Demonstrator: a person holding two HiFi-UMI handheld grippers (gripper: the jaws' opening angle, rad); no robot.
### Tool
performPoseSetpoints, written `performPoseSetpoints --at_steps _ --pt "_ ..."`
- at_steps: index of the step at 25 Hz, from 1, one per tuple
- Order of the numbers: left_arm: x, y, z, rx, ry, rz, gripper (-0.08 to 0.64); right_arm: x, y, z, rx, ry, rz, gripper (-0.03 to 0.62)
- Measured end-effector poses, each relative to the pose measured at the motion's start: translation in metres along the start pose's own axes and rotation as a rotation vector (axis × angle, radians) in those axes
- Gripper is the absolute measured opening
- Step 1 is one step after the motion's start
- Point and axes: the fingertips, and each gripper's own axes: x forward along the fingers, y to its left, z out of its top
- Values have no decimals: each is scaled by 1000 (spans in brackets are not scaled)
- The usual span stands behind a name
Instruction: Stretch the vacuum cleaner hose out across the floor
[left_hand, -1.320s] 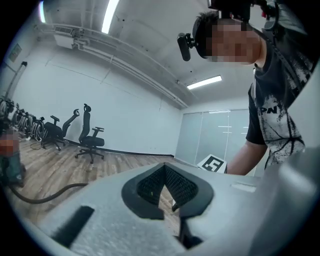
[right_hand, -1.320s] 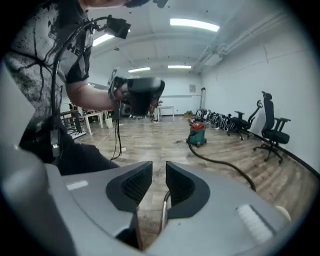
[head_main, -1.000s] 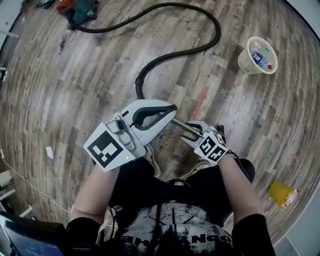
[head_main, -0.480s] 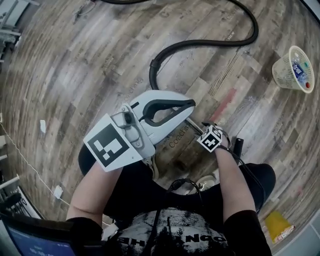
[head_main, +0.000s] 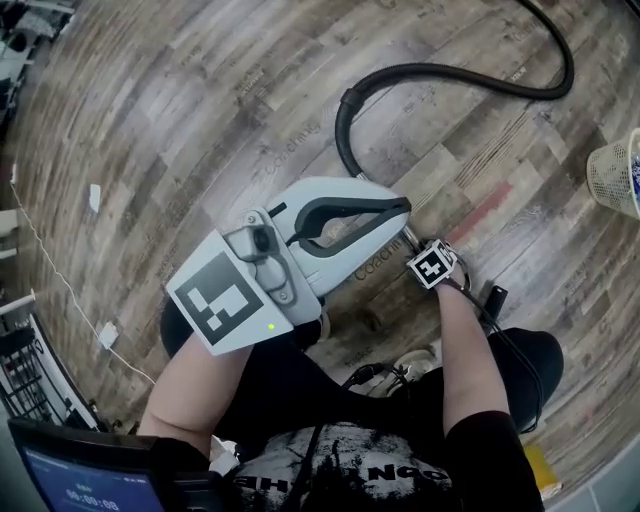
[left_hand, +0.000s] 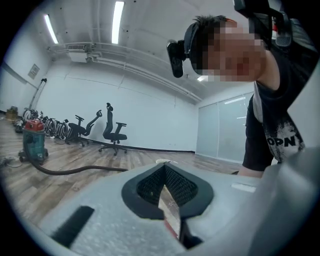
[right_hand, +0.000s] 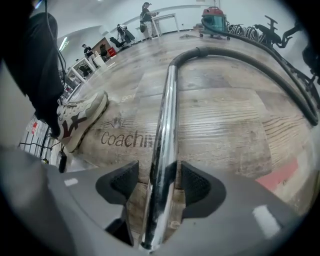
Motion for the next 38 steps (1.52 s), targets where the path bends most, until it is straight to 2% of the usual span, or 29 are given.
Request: performPoseSetpoints --at_steps 2,3,6,10,15,21,28,30,34,38 --pt "-5 -1 -2 -9 5 11 0 4 -1 -1 0 7 -39 254" --pt "-6 -1 -3 -12 7 15 0 5 -3 -1 -2 7 -65 199" --pt "-8 -3 -4 -18 4 14 0 6 -4 0 12 -1 -99 190" --pt "-7 -8 -9 -19 18 4 0 5 -2 0 37 -16 -101 178" --pt "-9 -10 -13 -21 29 8 0 2 -11 -4 30 8 -124 176" --pt "0 -20 -11 -38 41 -7 0 -55 -53 -9 -74 44 -205 173" --pt "17 -24 -19 -88 44 -40 2 -144 -120 21 -258 75 -327 169" --pt "23 -24 -30 -128 61 -49 2 -160 -130 28 -280 68 -341 166" --pt "30 -18 -70 -256 184 -27 90 -179 -128 41 -307 53 -337 161" --pt "29 3 -114 -508 219 53 181 -188 -121 48 -337 48 -337 160"
